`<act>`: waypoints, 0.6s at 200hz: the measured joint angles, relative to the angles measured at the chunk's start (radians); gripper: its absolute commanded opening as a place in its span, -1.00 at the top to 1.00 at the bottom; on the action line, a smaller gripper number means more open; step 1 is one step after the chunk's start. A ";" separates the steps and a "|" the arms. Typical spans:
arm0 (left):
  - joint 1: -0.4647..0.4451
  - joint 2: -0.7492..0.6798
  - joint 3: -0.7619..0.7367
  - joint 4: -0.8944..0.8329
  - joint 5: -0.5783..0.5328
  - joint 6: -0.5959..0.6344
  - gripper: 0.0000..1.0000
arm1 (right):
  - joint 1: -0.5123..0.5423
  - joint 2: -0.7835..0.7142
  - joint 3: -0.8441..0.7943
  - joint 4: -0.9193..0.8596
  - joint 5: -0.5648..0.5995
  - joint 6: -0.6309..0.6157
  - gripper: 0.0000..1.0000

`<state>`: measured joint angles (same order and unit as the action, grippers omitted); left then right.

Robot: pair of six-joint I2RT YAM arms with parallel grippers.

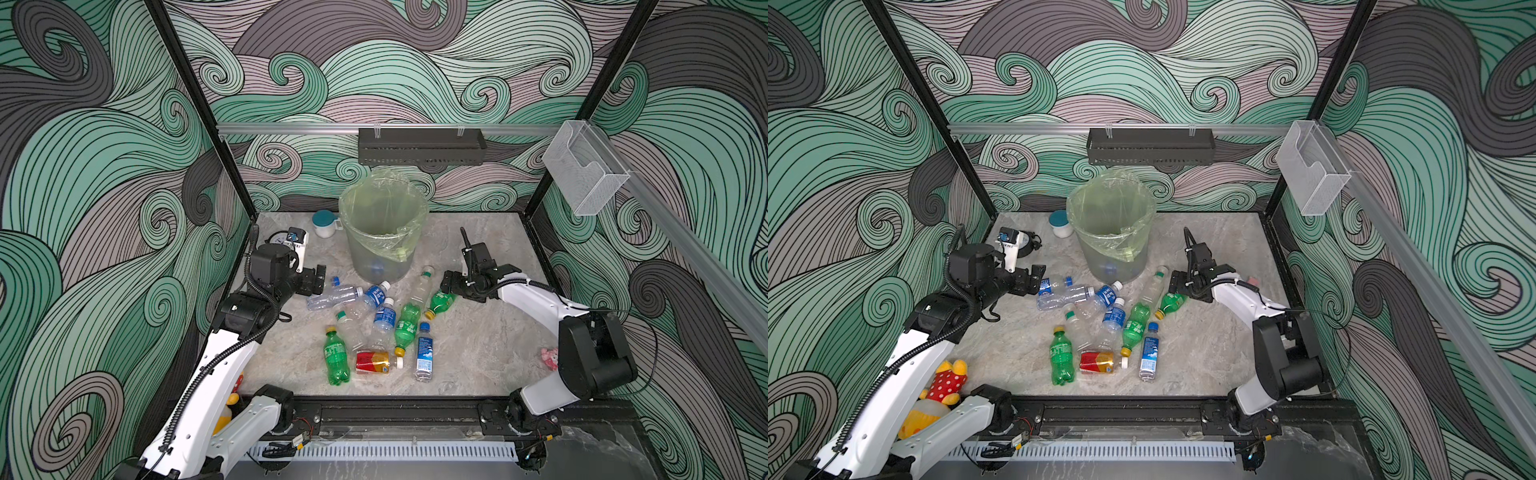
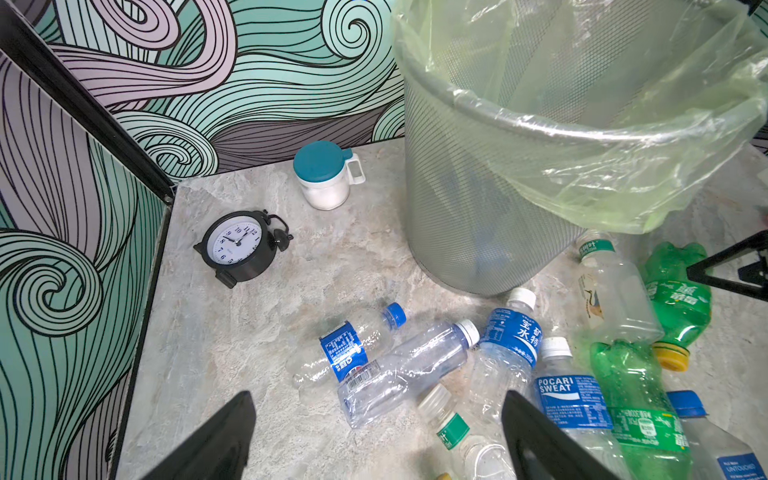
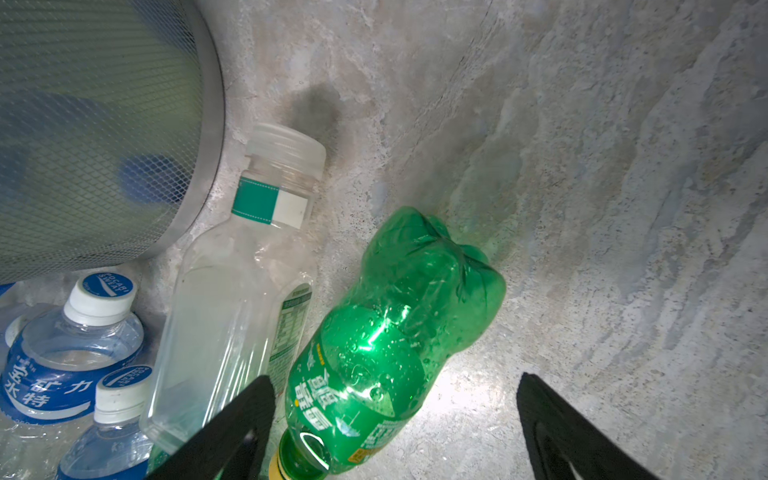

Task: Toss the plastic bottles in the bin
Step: 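Grasp the small green soda bottle with the right gripper while the left gripper withdraws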

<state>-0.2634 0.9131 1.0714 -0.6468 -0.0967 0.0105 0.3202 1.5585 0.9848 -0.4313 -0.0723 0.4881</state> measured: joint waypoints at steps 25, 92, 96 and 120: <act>0.000 0.000 0.000 -0.005 -0.013 0.001 -0.89 | 0.000 0.024 -0.008 0.026 -0.019 0.015 -0.74; 0.000 0.002 -0.001 -0.006 -0.031 0.009 -0.89 | 0.000 0.132 -0.008 0.059 -0.042 0.022 -0.68; 0.000 0.002 -0.001 -0.006 -0.032 0.010 -0.89 | 0.000 0.137 -0.008 0.060 -0.042 0.022 -0.67; 0.000 0.002 -0.003 -0.006 -0.036 0.015 -0.89 | 0.000 0.162 -0.008 0.064 -0.042 0.021 -0.58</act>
<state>-0.2630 0.9146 1.0687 -0.6529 -0.1329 0.0257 0.3202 1.7203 0.9768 -0.3676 -0.1143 0.5095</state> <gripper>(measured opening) 0.942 0.816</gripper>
